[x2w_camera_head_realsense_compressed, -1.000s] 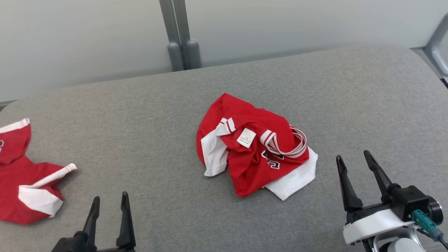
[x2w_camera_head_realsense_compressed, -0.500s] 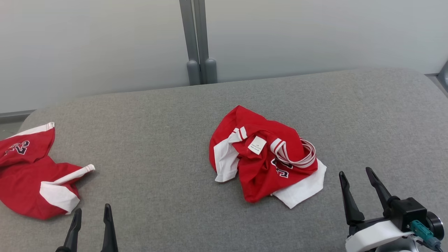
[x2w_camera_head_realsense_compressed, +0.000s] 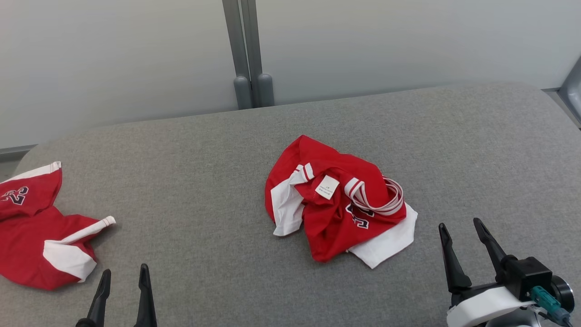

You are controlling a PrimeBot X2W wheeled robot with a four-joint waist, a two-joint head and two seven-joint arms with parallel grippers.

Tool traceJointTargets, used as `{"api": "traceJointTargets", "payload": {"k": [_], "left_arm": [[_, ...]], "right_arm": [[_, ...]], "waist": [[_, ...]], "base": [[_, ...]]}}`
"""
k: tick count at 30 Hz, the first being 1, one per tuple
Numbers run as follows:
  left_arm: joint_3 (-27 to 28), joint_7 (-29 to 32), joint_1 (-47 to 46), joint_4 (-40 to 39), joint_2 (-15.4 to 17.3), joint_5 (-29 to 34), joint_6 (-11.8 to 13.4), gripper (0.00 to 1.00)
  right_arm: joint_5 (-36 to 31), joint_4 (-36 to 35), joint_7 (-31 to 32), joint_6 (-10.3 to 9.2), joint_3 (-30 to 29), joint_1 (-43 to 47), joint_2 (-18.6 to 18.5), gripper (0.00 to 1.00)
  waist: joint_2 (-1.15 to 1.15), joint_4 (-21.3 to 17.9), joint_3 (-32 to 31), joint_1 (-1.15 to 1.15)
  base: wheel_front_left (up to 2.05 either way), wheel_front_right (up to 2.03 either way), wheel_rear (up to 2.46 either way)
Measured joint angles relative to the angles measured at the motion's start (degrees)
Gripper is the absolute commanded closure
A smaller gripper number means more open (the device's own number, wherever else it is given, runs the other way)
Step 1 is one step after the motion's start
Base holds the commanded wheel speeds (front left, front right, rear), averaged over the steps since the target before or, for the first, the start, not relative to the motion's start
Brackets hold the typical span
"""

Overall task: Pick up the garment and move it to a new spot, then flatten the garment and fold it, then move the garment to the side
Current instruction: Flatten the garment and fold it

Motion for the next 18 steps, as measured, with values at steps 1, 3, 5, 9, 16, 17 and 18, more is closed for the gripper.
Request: {"api": "traceJointTargets", "payload": {"k": [1, 3, 5, 9, 16, 17, 18], "left_arm": [[0.00, 0.00, -0.01, 0.00, 0.00, 0.00, -0.01, 0.00], [0.01, 0.00, -0.02, -0.02, 0.00, 0.00, -0.13, 0.00], [-0.03, 0.00, -0.04, -0.03, 0.00, 0.00, -0.15, 0.00], [-0.14, 0.00, -0.08, 0.02, 0.00, 0.00, -0.16, 0.00], [-0.48, 0.00, -0.36, -0.65, -0.01, -0.13, -0.16, 0.00], [-0.73, 0.00, -0.51, -1.01, -0.01, -0.20, -0.16, 0.00], [-1.14, 0.00, -0.91, -1.56, -0.01, -0.46, -0.16, 0.00]], "right_arm": [[0.00, 0.04, 0.00, 0.00, 0.01, -0.01, 0.03, 0.00], [0.00, 0.07, 0.00, 0.00, 0.04, -0.01, 0.07, 0.00], [0.00, 0.05, 0.00, 0.00, 0.04, -0.01, 0.07, 0.00], [0.00, 0.05, 0.00, 0.00, 0.23, -0.03, 0.07, 0.00], [0.03, 0.07, 0.00, 0.00, 0.67, -0.14, -0.14, 0.00], [0.03, 0.04, 0.00, 0.00, 0.79, -0.18, -0.20, 0.00], [0.03, 0.02, 0.00, 0.00, 0.90, -0.30, -0.25, 0.00]], "waist": [[0.00, -0.02, 0.00, 0.00], [0.00, -0.04, 0.06, 0.00], [0.00, -0.02, 0.15, 0.00], [0.00, -0.09, 0.26, 0.00], [0.00, -0.47, 0.56, 0.00], [0.00, -0.61, 0.69, 0.00], [0.00, -0.75, 0.88, 0.00]], "base": [[0.00, 0.00, 0.00], [0.00, 0.00, 0.00], [0.00, 0.00, 0.00], [0.00, 0.00, 0.00], [0.00, 0.00, 0.00], [0.00, 0.00, 0.00], [0.00, 0.00, 0.00]]}}
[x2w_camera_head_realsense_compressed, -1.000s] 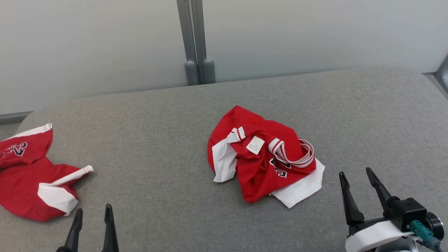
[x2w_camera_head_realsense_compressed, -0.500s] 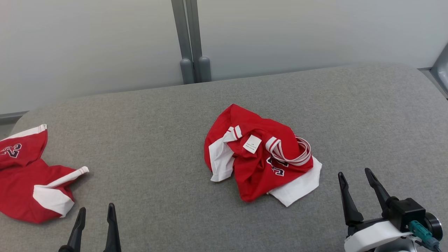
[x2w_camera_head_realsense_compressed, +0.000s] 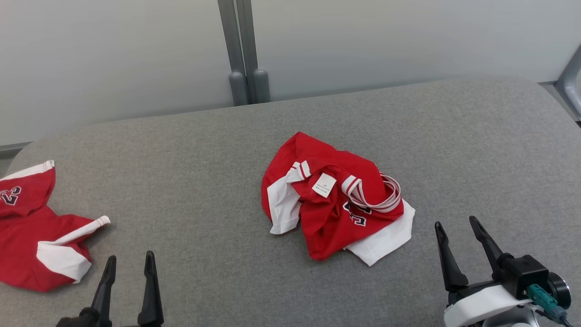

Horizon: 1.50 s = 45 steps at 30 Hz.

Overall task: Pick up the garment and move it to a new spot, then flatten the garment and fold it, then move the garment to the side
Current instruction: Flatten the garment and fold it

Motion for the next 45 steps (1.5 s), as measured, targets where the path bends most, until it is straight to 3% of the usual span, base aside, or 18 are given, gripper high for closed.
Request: {"api": "traceJointTargets", "payload": {"k": [7, 14, 20, 26, 27, 28, 30, 38, 45], "left_arm": [[-8.18, -0.01, -9.04, 2.27, -0.01, -0.27, -0.01, 0.00], [-21.68, -0.01, -23.15, 20.06, 0.16, -2.76, -0.10, 0.00], [-25.12, 0.16, -30.93, 33.11, 1.74, -6.14, -0.10, 0.00], [-29.10, 0.16, -34.09, 39.02, 2.44, -10.42, -0.11, 0.00], [-29.82, 0.15, -34.41, 40.00, 2.69, -11.03, -0.11, 0.08], [-30.40, 0.14, -34.66, 40.67, 2.91, -11.56, -0.11, 0.55], [-30.66, 0.10, -35.60, 41.07, 3.28, -13.45, -0.11, 1.00], [-26.80, 0.08, -35.37, 24.82, 8.37, -15.95, 0.02, 1.00], [-23.57, 0.01, -28.63, 1.47, 11.49, -12.51, 3.52, 1.00]], "right_arm": [[0.08, -0.91, 0.00, 0.00, 1.35, -1.93, -0.53, 0.00], [0.26, -1.56, 0.00, 0.00, 2.89, -6.37, 0.21, 0.00], [0.44, -1.41, 0.00, 0.00, 2.44, -6.92, 1.02, 0.00], [0.44, -1.30, 0.00, 0.00, 2.35, -7.23, 1.43, 0.00], [0.44, -1.29, 0.00, 0.00, 2.24, -7.25, 1.45, 0.00], [0.44, -1.29, 0.00, 0.00, 2.14, -7.28, 1.48, 0.00], [0.43, -1.20, 0.00, 0.00, 2.05, -7.38, 1.63, 0.00], [0.34, -0.90, 0.00, 0.00, 1.30, -6.54, 1.81, 0.00], [0.35, -0.59, 0.00, 0.00, 1.59, -5.81, 1.62, 0.00]], "waist": [[0.00, -0.78, 2.71, 0.00], [0.00, -3.05, 7.65, 0.00], [0.00, -6.87, 10.63, 0.00], [0.00, -9.96, 12.72, 0.00], [0.00, -10.35, 12.93, 0.00], [0.00, -10.61, 13.09, 0.00], [0.00, -10.89, 13.24, 0.01], [0.00, -8.94, 11.41, 0.01], [0.00, -7.41, 8.90, 0.00]], "base": [[0.00, 0.00, 0.00], [0.00, 0.00, 0.00], [0.00, 0.00, 0.00], [0.00, 0.00, 0.00], [0.00, 0.00, 0.00], [0.00, 0.00, 0.00], [0.00, 0.00, 0.00], [0.00, 0.00, 0.00], [0.00, 0.00, 0.00]]}}
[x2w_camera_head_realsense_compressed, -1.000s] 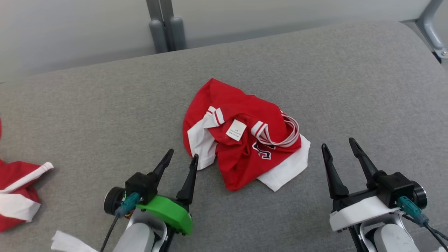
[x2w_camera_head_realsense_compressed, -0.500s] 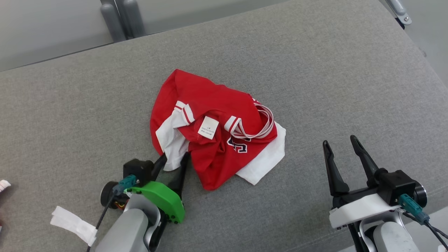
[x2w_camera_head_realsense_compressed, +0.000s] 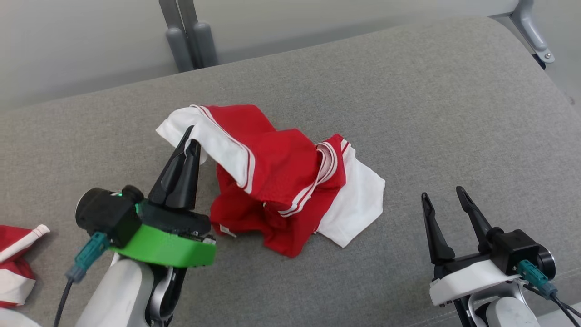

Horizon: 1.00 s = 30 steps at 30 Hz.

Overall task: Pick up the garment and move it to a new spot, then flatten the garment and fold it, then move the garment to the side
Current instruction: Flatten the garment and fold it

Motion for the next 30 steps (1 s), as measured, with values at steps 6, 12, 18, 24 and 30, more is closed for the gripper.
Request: {"api": "traceJointTargets", "payload": {"k": [6, 12, 18, 24, 30], "left_arm": [[-1.42, 3.56, 4.25, -18.42, 1.11, 2.88, 3.67, 1.00], [-0.80, 8.18, 5.49, -32.43, 2.57, 3.85, 6.56, 1.00], [2.60, 11.94, 4.78, -40.35, 3.85, 1.47, 7.68, 1.00], [7.55, 14.89, -0.46, -39.46, 6.54, -1.70, 7.21, 1.00], [7.53, 17.72, -8.41, -32.16, 7.05, -4.49, 5.09, 1.00]], "right_arm": [[0.10, 0.24, 0.00, 0.00, 0.30, 0.63, -0.30, 0.00], [0.20, 0.48, 0.00, 0.00, -0.03, 1.33, -0.43, 0.00], [0.60, 0.46, 0.00, 0.00, -0.05, 1.28, -0.37, 0.00], [0.89, 0.34, 0.00, 0.00, 0.15, 0.22, 0.14, 0.00], [1.57, 0.32, 0.00, 0.00, 0.14, -1.18, 0.83, 0.00]], "waist": [[0.00, 0.62, -1.96, 0.00], [0.00, 0.71, -3.30, 0.00], [0.00, -0.17, -3.74, 0.00], [0.00, -2.03, -3.04, 0.00], [0.00, -4.73, -1.01, 0.00]], "base": [[0.00, 0.00, 0.00], [0.00, 0.00, 0.00], [0.00, 0.00, 0.00], [0.00, 0.00, 0.00], [0.00, 0.00, 0.00]]}}
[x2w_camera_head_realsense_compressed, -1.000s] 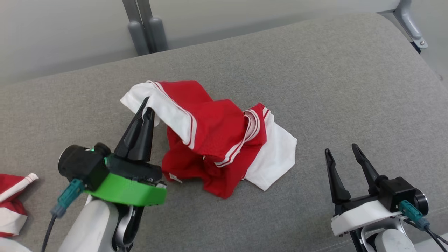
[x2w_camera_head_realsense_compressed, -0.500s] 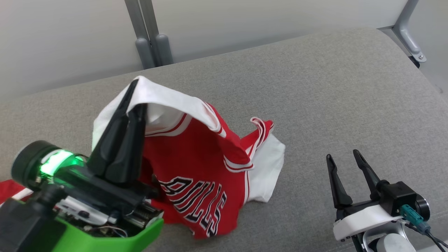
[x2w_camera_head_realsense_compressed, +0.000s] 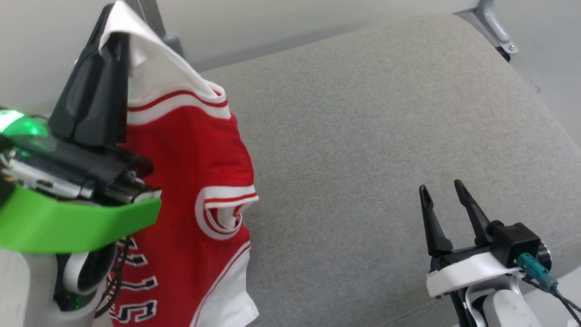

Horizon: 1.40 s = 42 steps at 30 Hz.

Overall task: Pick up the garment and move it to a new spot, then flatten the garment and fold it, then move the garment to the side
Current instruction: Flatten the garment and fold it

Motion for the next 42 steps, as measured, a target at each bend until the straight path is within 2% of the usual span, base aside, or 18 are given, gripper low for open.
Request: {"api": "traceJointTargets", "payload": {"k": [3, 8, 11, 16, 18, 19, 20, 21, 26, 30, 34, 38, 42], "left_arm": [[-1.65, 1.52, -4.89, 5.43, -0.70, -0.16, -0.92, 1.00], [-4.48, 2.75, -12.34, 16.12, -4.78, -0.99, -1.32, 1.00], [-6.51, 2.60, -17.17, 25.15, -8.02, -0.43, -1.45, 1.00], [-8.99, -1.15, -26.12, 45.93, -12.55, 2.65, -1.33, 1.00], [-9.81, -2.67, -28.48, 53.15, -13.34, 3.80, -1.76, 0.66], [-10.01, -3.65, -29.29, 56.18, -13.71, 3.91, -1.91, 0.53], [-10.45, -4.42, -30.20, 59.84, -13.86, 4.38, -2.34, 0.06], [-10.82, -4.80, -30.92, 63.33, -14.03, 4.64, -2.40, 0.00], [-12.25, -5.99, -31.97, 74.50, -14.52, 5.50, -4.37, 0.00], [-12.34, -7.53, -30.89, 76.50, -14.46, 4.46, -5.25, 0.00], [-10.85, -9.69, -23.73, 73.40, -14.30, 2.37, -4.23, 0.00], [-11.69, -8.10, -11.86, 64.07, -13.83, 0.75, -2.36, 0.00], [-14.39, -3.11, 1.59, 51.28, -10.66, 1.65, 1.16, 0.00]], "right_arm": [[0.46, 0.12, 0.00, 0.00, -0.19, -0.54, 0.21, 0.00], [2.99, 0.13, 0.00, 0.00, -0.04, -1.44, 0.27, 0.00], [4.86, 0.24, 0.00, 0.00, 0.41, -1.71, 0.29, 0.00], [7.10, 0.57, 0.00, 0.00, 2.11, -3.18, 0.31, 0.00], [7.64, 0.68, 0.00, 0.00, 2.71, -3.80, 0.31, 0.00], [7.81, 0.75, 0.00, 0.00, 2.91, -3.95, 0.31, 0.00], [7.95, 0.82, 0.00, 0.00, 3.05, -4.10, 0.32, 0.00], [8.06, 0.92, 0.00, 0.00, 3.12, -4.28, 0.31, 0.00], [7.77, 1.40, 0.00, 0.00, 2.72, -4.54, 0.36, 0.00], [6.59, 1.52, 0.00, 0.00, 1.48, -4.27, 0.38, 0.00], [5.04, 1.74, 0.00, 0.00, 0.13, -2.32, 0.41, 0.00], [3.82, 1.53, 0.00, 0.00, -0.78, -0.55, 0.41, 0.00], [2.34, 1.09, 0.00, 0.00, -1.18, 0.30, 0.40, 0.00]], "waist": [[0.00, -1.96, 1.37, 0.00], [0.00, -5.41, 3.81, 0.00], [0.00, -7.31, 5.70, 0.00], [0.00, -10.38, 9.22, 0.00], [0.00, -11.56, 10.18, 0.00], [0.00, -12.09, 10.58, 0.00], [0.00, -12.70, 11.02, 0.00], [0.00, -13.25, 11.42, 0.00], [0.00, -14.80, 12.37, 0.00], [0.00, -14.50, 11.67, 0.00], [0.00, -13.55, 9.98, 0.00], [0.00, -11.80, 7.43, 0.00], [0.00, -8.84, 5.33, 0.00]], "base": [[0.00, 0.00, 0.00], [0.00, 0.00, 0.00], [0.00, 0.00, 0.00], [0.00, 0.00, 0.00], [0.00, 0.00, 0.00], [0.00, 0.00, 0.00], [0.00, 0.00, 0.00], [0.00, 0.00, 0.00], [0.00, 0.00, 0.00], [0.00, 0.00, 0.00], [0.00, 0.00, 0.00], [0.00, 0.00, 0.00], [0.00, 0.00, 0.00]]}}
